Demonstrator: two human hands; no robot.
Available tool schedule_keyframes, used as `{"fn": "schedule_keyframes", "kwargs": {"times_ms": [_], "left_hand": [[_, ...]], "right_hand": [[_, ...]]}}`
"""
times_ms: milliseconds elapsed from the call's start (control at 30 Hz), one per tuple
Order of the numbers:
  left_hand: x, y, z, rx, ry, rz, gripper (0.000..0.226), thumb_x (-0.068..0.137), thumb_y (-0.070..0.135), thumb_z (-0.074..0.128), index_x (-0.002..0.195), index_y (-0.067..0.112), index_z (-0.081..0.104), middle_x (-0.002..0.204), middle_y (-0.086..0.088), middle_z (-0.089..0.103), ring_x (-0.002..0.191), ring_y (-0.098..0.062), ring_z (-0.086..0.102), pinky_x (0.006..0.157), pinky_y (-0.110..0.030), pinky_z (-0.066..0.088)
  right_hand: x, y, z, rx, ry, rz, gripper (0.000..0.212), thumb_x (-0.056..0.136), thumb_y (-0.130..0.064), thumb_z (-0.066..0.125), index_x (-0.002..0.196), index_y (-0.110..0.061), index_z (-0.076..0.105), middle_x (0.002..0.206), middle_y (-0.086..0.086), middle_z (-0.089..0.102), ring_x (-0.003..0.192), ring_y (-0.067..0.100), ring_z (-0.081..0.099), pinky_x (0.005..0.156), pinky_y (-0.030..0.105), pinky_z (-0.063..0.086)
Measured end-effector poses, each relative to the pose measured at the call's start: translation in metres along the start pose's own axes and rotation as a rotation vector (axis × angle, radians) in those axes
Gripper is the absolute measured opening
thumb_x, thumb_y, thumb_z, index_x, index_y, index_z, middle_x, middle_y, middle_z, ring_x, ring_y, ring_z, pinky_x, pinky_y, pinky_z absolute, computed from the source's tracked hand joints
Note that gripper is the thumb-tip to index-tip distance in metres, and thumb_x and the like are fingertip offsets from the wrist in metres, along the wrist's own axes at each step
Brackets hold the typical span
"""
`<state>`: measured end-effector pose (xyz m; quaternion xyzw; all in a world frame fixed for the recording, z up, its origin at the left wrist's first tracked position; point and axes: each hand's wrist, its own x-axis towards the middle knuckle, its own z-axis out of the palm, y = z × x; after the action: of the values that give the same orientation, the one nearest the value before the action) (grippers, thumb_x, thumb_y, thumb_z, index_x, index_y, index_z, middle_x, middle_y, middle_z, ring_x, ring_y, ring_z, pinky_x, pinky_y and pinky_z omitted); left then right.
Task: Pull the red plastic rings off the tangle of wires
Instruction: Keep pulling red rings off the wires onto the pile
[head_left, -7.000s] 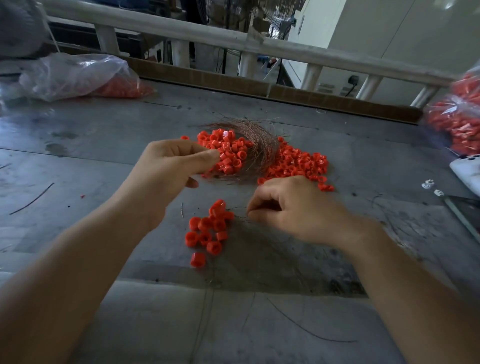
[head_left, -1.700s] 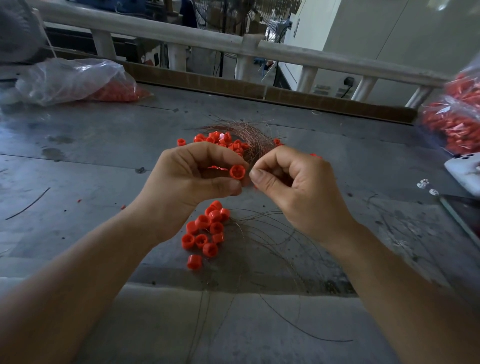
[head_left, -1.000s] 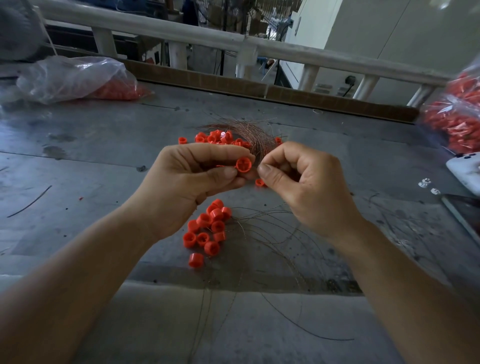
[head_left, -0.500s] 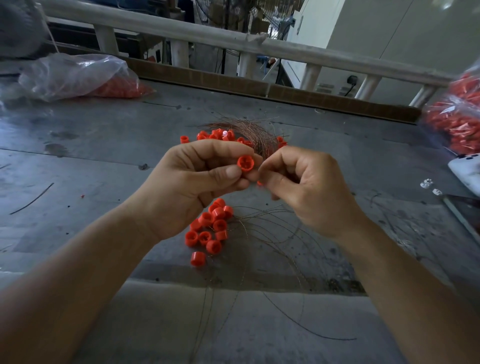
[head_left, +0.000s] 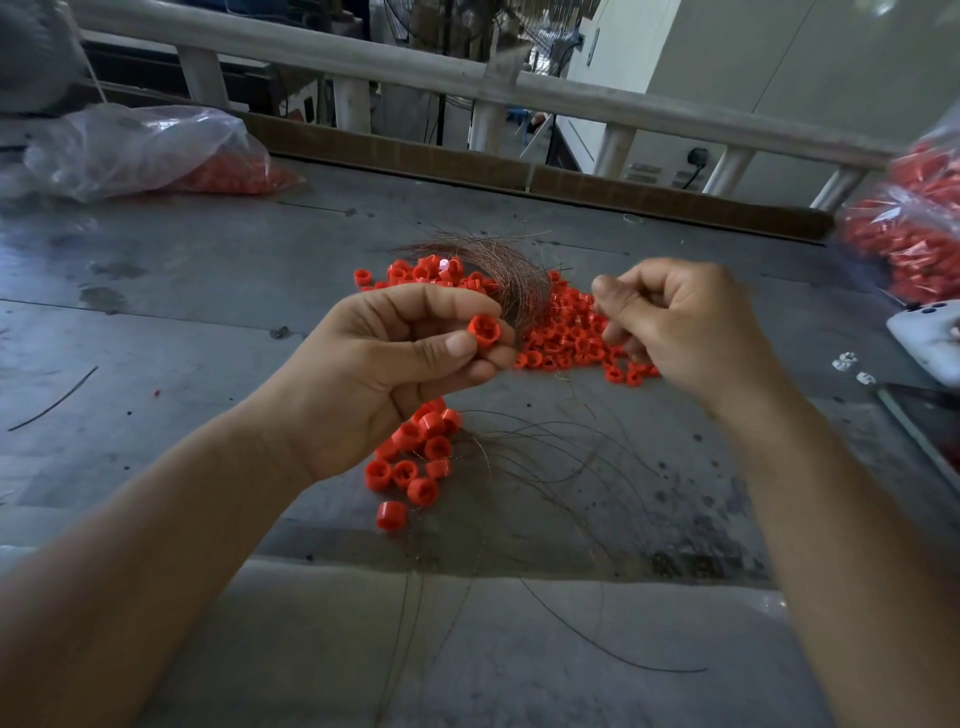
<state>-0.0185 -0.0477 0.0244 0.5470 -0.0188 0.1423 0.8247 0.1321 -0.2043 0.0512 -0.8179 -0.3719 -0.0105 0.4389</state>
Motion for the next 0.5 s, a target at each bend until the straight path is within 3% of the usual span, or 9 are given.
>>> {"fn": "schedule_keyframes", "kwargs": {"times_ms": [167,300,500], "left_hand": [[0.000,-0.001,0.001,0.011,0.018,-0.024,0.021,0.060,0.008,0.066,0.079,0.009,0.074,0.080,-0.008,0.072,0.075,-0.015,0.070,0.064,-0.017,0.054],[0.000,-0.002,0.002,0.008,0.041,-0.027,0.021,0.064,0.002,0.060,0.078,0.009,0.074,0.080,-0.008,0.072,0.075,-0.015,0.070,0.064,-0.017,0.054],[0.001,-0.002,0.001,0.001,0.066,-0.036,0.023,0.068,-0.002,0.055,0.078,0.007,0.074,0.080,-0.009,0.072,0.075,-0.016,0.070,0.064,-0.018,0.054]], "right_hand": [[0.007,0.024,0.011,-0.290,-0.100,0.010,0.006,0.085,-0.019,0.063,0.081,-0.018,0.068,0.068,-0.009,0.060,0.060,0.000,0.052,0.066,0.020,0.044],[0.008,0.029,0.030,-0.336,-0.171,-0.110,0.018,0.085,-0.016,0.061,0.101,-0.019,0.069,0.087,-0.007,0.057,0.070,-0.002,0.046,0.063,0.004,0.033],[0.011,0.028,0.049,-0.420,-0.260,-0.217,0.028,0.090,-0.018,0.055,0.116,-0.018,0.062,0.092,-0.007,0.044,0.087,0.004,0.041,0.073,0.015,0.031]]}}
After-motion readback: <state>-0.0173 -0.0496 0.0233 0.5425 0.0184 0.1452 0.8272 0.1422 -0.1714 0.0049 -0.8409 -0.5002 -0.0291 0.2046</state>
